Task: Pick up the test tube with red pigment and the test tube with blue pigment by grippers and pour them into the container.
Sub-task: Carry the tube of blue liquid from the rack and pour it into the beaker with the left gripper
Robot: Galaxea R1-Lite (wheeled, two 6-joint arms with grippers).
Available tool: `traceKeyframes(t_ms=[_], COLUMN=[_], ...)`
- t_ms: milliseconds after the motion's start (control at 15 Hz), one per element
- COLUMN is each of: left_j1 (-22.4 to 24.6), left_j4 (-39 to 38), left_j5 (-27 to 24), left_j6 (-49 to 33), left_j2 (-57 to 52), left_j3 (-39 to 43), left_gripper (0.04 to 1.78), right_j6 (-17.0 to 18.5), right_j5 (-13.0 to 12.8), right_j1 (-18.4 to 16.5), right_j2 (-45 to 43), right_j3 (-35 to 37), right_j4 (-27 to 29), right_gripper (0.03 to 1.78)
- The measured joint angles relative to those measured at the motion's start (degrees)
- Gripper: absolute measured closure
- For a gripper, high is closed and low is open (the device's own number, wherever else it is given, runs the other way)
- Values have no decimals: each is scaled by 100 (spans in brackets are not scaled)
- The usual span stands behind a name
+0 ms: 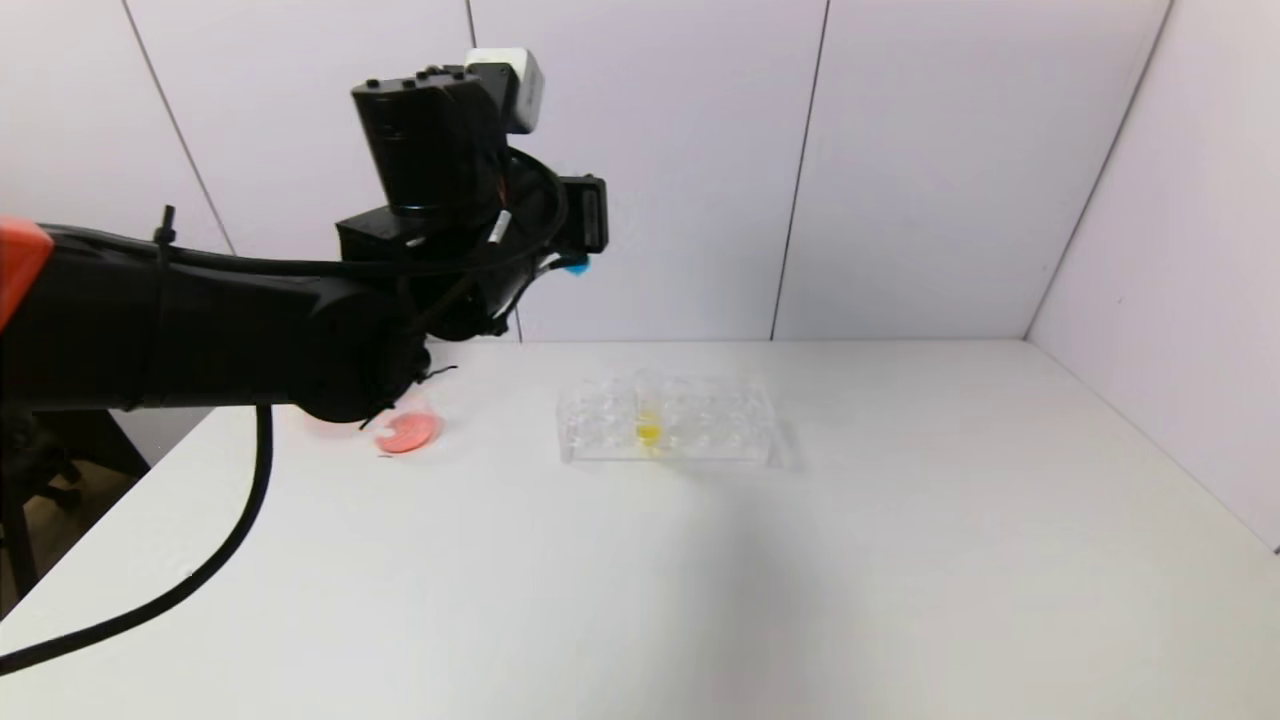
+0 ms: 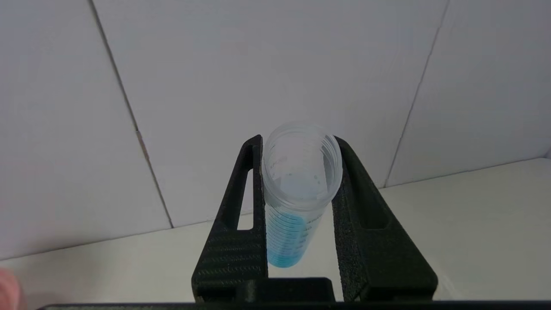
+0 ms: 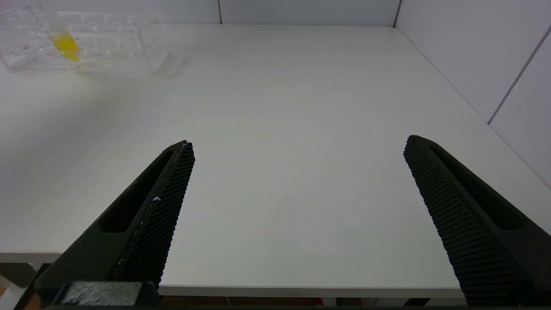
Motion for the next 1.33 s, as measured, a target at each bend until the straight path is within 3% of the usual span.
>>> traceKeyframes(t_ms=[800, 1333], left_j1=[1922, 3256], left_j4=[30, 17], left_j5=[-800, -1602], left_j6=[-4, -20], left_j2=[-761, -834], left_j3=[908, 1318], left_gripper=[137, 137], right_j6=[0, 0], right_j5=[0, 0], right_j1=[0, 0], right_j2=[0, 0], right_j3=[0, 0], right_j4=[-2, 0], right_gripper=[4, 4])
